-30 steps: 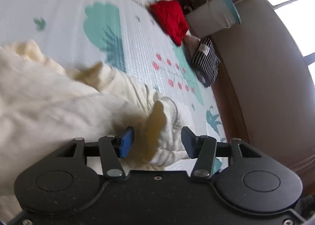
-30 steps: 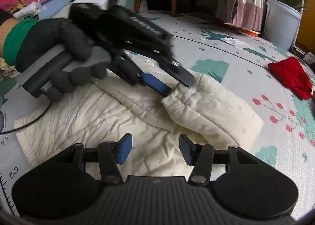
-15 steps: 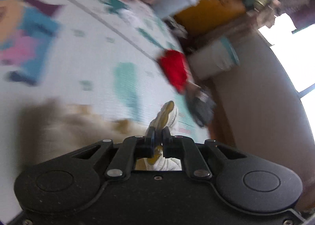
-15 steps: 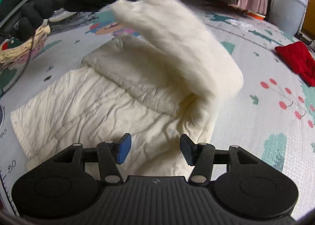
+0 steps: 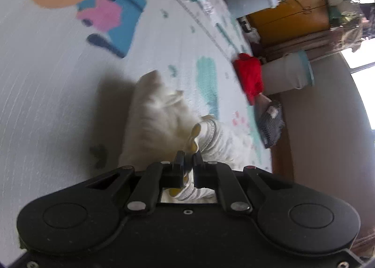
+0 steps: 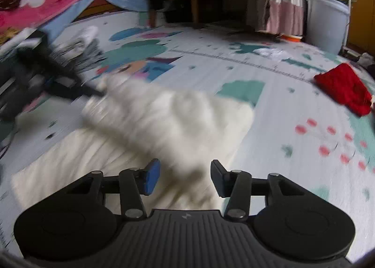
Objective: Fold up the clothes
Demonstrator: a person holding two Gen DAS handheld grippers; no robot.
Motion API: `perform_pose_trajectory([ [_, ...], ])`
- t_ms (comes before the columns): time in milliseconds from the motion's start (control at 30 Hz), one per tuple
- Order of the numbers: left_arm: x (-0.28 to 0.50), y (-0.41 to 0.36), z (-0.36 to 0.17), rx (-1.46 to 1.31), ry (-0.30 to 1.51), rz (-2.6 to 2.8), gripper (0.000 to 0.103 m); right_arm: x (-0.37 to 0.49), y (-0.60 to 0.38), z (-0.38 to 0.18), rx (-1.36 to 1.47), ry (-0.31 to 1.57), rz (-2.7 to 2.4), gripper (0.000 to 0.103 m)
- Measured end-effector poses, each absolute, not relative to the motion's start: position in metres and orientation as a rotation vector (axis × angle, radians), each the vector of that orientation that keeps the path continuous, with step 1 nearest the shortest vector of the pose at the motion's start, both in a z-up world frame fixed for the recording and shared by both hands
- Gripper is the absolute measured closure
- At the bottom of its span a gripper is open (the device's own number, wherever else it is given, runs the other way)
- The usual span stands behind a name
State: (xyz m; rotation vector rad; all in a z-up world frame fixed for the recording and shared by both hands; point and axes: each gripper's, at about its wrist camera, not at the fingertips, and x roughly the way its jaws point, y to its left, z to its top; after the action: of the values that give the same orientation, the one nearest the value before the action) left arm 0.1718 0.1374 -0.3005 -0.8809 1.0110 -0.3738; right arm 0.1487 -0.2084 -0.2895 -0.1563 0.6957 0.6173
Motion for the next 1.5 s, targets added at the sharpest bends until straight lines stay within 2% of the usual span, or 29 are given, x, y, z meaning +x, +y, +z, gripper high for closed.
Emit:
perform_pose_trajectory([
  [200,0.174,0.131,-0.295,-0.82,1.017,-0.359,0.098,0.221,-0.196,-0.296,-0.245,0.699,0.646,0.055],
  [300,0.173,0.122,-0.286,-0.659,0.998,-0.316,0.095,0.245,-0.187,-0.317,-0.303,0.816,0.672,0.055],
  [367,0.165,0.115,-0.268,-0.527,0.923,-0.278,0.094,0.243,-0.181,-0.317,-0.362,0.8,0.69,0.055],
  [400,0.16,0.111,-0.259,-0.461,0.885,-0.259,0.09,0.24,-0.18,-0.312,-0.38,0.781,0.699,0.055],
  [433,0.154,0.104,-0.247,-0.378,0.826,-0.262,0.08,0.236,-0.18,-0.305,-0.38,0.756,0.712,0.055],
  [467,0.149,0.094,-0.238,-0.298,0.764,-0.298,0.075,0.233,-0.181,-0.299,-0.38,0.73,0.725,0.055],
  [500,0.146,0.083,-0.232,-0.233,0.715,-0.363,0.063,0.229,-0.181,-0.293,-0.377,0.706,0.739,0.054],
  [533,0.145,0.071,-0.23,-0.185,0.677,-0.432,0.059,0.226,-0.181,-0.289,-0.379,0.689,0.756,0.054],
  [633,0.146,0.03,-0.237,0.013,0.614,-0.613,0.054,0.217,-0.173,-0.286,-0.445,0.668,0.818,0.047],
  [733,0.151,0.002,-0.262,0.254,0.589,-0.692,0.054,0.214,-0.163,-0.289,-0.497,0.683,0.85,0.044],
  [867,0.173,0.008,-0.298,0.263,0.723,-0.632,0.054,0.219,-0.151,-0.305,-0.512,0.746,0.841,0.044],
  [1000,0.161,0.025,-0.322,0.288,0.666,-0.667,0.053,0.215,-0.156,-0.33,-0.451,0.733,0.835,0.042],
  [1133,0.164,0.025,-0.323,0.321,0.647,-0.694,0.052,0.213,-0.158,-0.324,-0.454,0.727,0.836,0.042],
  [1200,0.164,0.025,-0.308,0.325,0.645,-0.683,0.052,0.208,-0.159,-0.307,-0.466,0.679,0.819,0.041],
  [1233,0.16,0.027,-0.297,0.311,0.628,-0.669,0.053,0.204,-0.162,-0.3,-0.469,0.642,0.813,0.039],
  [1300,0.152,0.033,-0.286,0.285,0.607,-0.664,0.053,0.2,-0.17,-0.296,-0.478,0.612,0.781,0.024],
  [1500,0.148,0.036,-0.308,0.305,0.662,-0.647,0.052,0.21,-0.187,-0.318,-0.36,0.751,0.727,0.025],
])
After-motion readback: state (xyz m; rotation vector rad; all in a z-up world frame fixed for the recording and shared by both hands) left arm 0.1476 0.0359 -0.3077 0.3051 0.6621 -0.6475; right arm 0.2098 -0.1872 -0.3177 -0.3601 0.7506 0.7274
